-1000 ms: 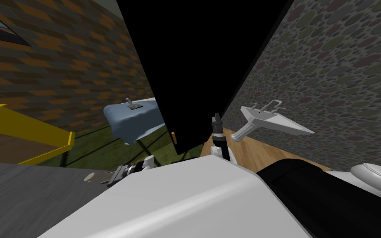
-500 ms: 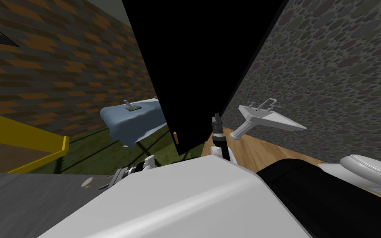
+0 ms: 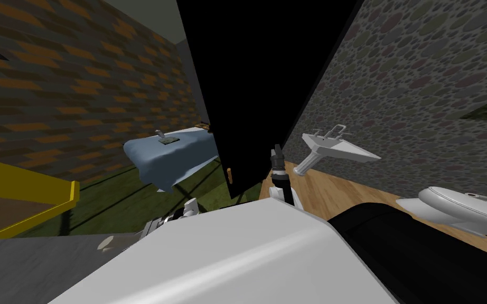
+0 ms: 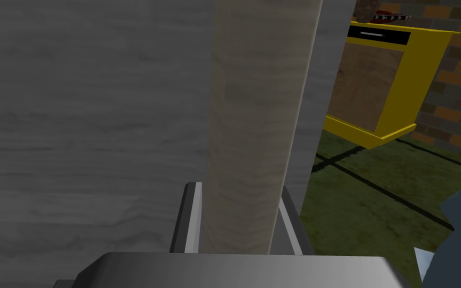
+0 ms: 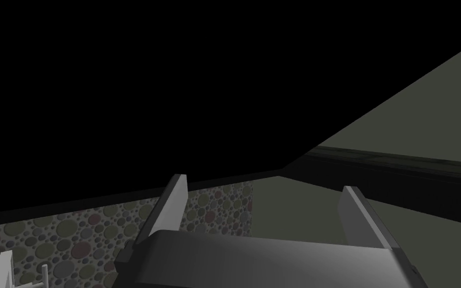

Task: Push the door open

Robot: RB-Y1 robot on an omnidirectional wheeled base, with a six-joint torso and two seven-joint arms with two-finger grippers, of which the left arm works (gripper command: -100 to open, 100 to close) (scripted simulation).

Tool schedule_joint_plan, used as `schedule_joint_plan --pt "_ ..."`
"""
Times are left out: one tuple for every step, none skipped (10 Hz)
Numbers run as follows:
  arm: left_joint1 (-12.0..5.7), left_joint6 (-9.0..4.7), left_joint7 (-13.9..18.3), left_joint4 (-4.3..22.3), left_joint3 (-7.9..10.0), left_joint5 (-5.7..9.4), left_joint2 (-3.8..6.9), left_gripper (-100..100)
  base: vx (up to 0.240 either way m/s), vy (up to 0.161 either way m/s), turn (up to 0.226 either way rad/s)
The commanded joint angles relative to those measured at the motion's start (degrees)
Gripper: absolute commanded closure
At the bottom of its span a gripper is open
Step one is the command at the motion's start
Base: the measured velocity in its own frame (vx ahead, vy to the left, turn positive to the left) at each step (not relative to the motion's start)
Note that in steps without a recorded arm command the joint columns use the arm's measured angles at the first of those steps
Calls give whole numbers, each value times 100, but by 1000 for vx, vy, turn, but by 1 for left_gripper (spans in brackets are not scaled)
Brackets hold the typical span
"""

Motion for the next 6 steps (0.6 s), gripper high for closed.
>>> schedule_joint_plan --pt "-21 -196 -66 -42 146 121 -108 100 -5 183 -174" --pt "-51 -280 -84 -10 216 180 -141 100 -16 199 -133" --pt "-84 -372 -105 26 293 246 -185 100 -49 227 -118" --pt "-54 -296 -91 9 243 210 -190 100 -28 105 -30" --pt "-58 -391 -103 3 334 296 8 100 -50 115 -3" --pt "-58 -391 -103 3 334 296 8 100 -48 119 -23"
